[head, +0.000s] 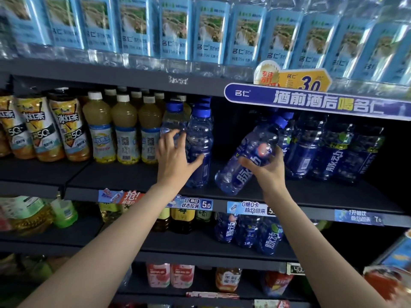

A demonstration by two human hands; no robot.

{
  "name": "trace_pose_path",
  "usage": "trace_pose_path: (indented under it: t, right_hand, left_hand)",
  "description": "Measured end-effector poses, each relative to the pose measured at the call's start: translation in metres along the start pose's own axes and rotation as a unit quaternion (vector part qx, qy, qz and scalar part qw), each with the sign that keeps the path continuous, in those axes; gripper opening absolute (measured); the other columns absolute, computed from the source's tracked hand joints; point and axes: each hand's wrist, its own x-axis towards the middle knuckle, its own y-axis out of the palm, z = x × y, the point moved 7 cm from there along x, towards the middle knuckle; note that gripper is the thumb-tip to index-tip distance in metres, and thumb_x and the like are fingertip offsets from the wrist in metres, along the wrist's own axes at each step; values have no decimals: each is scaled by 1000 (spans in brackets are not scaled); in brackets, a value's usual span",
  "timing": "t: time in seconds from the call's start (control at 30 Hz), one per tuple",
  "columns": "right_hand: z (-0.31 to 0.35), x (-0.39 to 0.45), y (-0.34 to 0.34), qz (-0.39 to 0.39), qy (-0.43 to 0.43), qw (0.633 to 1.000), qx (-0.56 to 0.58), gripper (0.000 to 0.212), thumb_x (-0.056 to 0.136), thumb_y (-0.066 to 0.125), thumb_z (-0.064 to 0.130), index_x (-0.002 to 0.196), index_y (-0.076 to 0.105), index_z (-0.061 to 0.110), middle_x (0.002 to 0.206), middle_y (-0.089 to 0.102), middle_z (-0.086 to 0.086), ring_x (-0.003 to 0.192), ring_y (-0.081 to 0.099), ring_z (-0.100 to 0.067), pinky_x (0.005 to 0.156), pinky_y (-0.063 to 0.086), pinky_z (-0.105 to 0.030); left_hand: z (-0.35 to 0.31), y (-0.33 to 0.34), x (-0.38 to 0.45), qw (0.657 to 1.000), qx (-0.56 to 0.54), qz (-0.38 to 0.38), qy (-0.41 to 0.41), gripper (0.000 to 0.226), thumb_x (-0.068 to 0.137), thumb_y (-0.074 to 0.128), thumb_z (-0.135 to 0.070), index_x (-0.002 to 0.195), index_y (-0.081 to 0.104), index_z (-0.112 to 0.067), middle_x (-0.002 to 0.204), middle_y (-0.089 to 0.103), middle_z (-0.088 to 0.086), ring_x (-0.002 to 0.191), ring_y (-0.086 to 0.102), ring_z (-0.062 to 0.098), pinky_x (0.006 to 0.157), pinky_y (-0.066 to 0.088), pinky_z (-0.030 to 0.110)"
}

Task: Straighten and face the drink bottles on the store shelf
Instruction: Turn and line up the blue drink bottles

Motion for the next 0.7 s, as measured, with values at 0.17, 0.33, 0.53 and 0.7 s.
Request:
trace_pose_path:
  t: [0.17,0.33,0.53,0.7]
  right_hand:
    - [0,3,16,9,-63,991,-116,98,71,83,15,147,20,16,134,47,-1,114,48,-13,96,40,-28]
    - [0,13,34,14,-123,972,-198,99,75,79,15,149,13,12,150,30,-9,138,32,-24,101,32,-25]
    - [-21,8,38,5,-152,945,-289,104,79,72,0,151,1,22,145,31,-12,108,55,-33,77,50,-32]
    - [-35,41,58,-38,-134,941,-309,106,80,70,-2,152,-4,26,146,30,-10,112,54,-34,77,54,-43]
  left_hand:
    - [3,1,0,1000,-1,8,0,71,80,64,-49,133,46,-4,135,41,15,126,33,36,104,31,50]
    - [6,4,-1,1000,4,-6,12,79,76,42,-63,125,52,-2,126,49,18,118,42,39,97,39,54]
    - [8,8,-3,999,-3,-41,31,73,78,46,-61,123,53,-3,123,51,17,116,40,34,94,39,52]
    - [11,11,-4,998,-14,-47,29,71,79,49,-59,125,53,-5,122,52,16,114,33,28,95,40,52]
